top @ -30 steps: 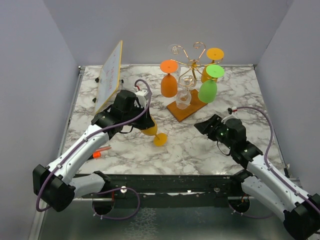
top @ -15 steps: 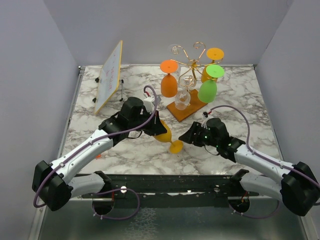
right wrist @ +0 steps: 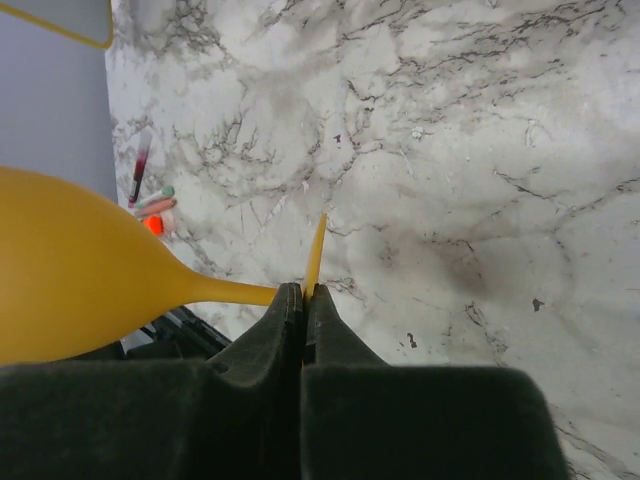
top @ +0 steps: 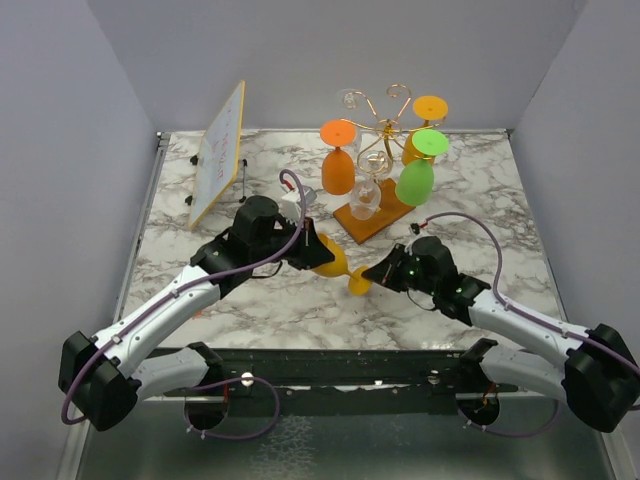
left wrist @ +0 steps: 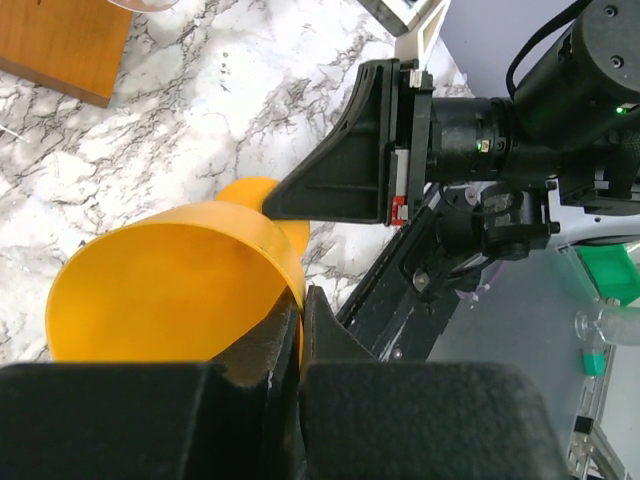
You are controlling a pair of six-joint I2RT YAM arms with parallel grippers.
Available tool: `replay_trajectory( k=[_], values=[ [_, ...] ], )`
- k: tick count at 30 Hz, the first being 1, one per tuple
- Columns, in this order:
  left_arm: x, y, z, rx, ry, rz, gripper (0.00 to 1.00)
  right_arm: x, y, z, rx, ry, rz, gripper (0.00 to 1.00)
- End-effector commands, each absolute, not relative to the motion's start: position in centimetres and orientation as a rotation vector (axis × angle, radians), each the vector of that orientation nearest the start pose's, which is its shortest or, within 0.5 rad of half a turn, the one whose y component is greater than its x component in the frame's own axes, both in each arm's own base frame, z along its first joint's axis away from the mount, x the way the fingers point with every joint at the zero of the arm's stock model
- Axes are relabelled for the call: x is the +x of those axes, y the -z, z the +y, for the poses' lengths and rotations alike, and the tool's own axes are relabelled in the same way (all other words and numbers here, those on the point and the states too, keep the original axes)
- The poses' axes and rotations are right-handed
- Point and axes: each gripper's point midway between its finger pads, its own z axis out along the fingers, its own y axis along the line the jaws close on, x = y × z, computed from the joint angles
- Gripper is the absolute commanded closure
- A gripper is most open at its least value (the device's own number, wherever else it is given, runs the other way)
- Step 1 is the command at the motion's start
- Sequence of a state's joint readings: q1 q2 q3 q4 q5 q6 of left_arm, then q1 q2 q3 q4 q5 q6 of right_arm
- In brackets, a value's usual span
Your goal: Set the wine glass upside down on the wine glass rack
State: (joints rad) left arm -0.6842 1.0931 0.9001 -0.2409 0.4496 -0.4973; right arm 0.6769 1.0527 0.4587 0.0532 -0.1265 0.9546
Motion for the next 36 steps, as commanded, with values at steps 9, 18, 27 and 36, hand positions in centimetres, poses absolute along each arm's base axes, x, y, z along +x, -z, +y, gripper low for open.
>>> replay_trajectory(
  k=[9, 18, 27, 36],
  values=[
    [18.3, -26.1, -26.7, 0.613, 1.129, 2.030, 0.27, 23.8, -14.7, 21.2, 0.013, -0.744, 2.155, 0.99],
    [15.5, -32.1, -26.3, 0.747, 1.218, 1.816, 0.08, 24.3, -21.1, 22.9, -0.390, -0.753, 1.813, 0.99],
    [16.7, -26.1, -28.5, 0.666, 1.311, 2.036, 0.07, 19.8, -23.5, 27.7, -0.691, -0.848, 1.552, 0.99],
    [15.3, -21.9, -28.6, 0.816, 1.340, 2.159, 0.32, 17.8, -22.2, 30.2, -0.779, -0.756, 1.520, 0.99]
  ],
)
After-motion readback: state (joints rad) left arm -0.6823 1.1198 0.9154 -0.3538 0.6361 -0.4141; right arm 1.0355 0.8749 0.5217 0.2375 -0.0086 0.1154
